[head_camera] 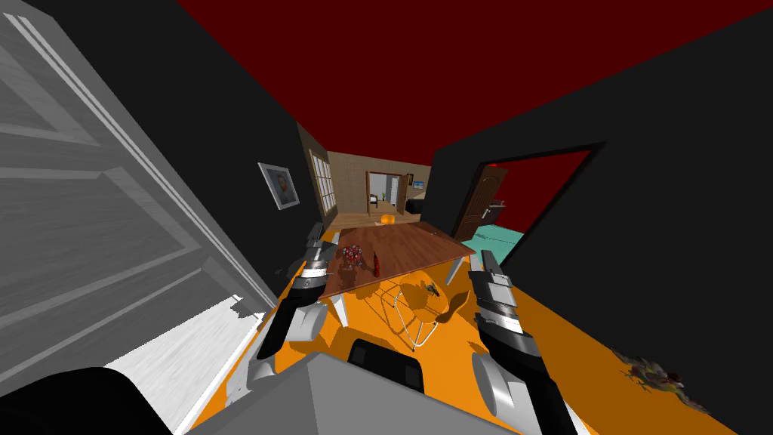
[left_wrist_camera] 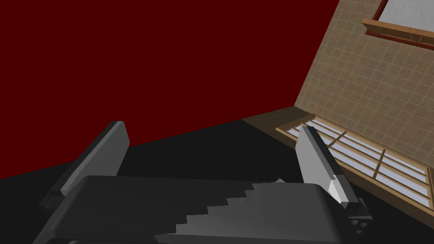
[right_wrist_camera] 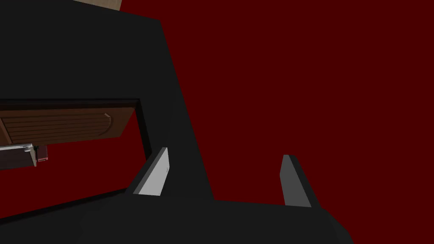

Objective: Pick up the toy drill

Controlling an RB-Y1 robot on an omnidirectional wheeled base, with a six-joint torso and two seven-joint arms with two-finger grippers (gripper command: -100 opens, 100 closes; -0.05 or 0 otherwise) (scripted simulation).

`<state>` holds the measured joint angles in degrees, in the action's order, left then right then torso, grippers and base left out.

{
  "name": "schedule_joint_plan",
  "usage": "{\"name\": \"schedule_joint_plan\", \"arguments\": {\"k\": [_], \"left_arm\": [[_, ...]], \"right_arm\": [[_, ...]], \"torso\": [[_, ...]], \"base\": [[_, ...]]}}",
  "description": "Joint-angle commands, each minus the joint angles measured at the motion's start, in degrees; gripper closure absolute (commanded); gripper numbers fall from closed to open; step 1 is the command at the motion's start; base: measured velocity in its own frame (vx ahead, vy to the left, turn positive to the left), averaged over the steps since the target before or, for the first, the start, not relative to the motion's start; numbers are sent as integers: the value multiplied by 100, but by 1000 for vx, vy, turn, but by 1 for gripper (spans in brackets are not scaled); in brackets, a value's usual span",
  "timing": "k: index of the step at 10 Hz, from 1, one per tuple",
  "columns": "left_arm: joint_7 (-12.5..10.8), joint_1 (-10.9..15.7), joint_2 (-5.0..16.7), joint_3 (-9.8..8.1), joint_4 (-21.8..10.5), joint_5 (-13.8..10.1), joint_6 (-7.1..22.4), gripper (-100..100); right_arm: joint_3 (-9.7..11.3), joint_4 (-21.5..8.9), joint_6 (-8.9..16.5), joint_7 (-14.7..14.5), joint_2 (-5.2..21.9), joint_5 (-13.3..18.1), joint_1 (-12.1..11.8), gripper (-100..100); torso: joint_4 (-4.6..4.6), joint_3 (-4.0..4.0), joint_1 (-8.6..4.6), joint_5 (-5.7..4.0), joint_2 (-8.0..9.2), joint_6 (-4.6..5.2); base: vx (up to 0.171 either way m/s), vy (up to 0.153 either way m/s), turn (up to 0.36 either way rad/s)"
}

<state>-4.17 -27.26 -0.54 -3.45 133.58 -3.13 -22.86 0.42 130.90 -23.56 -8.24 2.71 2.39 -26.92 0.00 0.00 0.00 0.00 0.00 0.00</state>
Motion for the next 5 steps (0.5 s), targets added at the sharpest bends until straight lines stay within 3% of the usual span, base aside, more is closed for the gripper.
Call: {"name": "schedule_joint_plan", "arguments": {"k": [1,5], "left_arm": [[-9,-40,192,8,-31,-12,15,-100],[-51,-254,749,55,-206,-89,108,-100]], "right_arm": [[0,0,0,0,0,0,0,0],[0,0,0,0,0,0,0,0]], "torso": [[0,0,0,0,0,0],[0,0,10,2,-1,1]], "base": [[2,3,-64],[4,20,-123]]}}
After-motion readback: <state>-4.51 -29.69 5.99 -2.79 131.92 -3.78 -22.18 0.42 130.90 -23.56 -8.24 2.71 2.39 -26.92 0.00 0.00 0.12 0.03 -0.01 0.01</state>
